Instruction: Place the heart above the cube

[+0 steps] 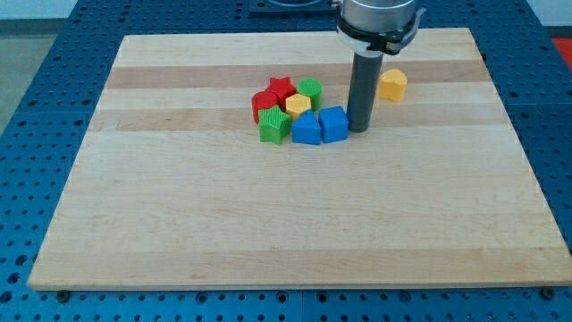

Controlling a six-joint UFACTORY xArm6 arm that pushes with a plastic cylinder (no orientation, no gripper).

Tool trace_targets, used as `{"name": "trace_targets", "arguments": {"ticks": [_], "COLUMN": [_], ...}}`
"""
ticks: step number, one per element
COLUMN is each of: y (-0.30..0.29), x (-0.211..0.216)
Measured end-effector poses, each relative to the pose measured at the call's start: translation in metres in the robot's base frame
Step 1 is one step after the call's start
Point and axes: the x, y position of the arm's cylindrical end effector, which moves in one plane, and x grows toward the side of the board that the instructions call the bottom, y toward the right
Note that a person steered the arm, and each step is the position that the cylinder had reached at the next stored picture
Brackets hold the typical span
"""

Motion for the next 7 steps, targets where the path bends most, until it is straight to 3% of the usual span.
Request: {"name": "trace_targets", "arguments": {"ticks": [2,5,7], "y": [-0.002,0.076,0.111], "x": [-0.002,-0.003,-0.041]}}
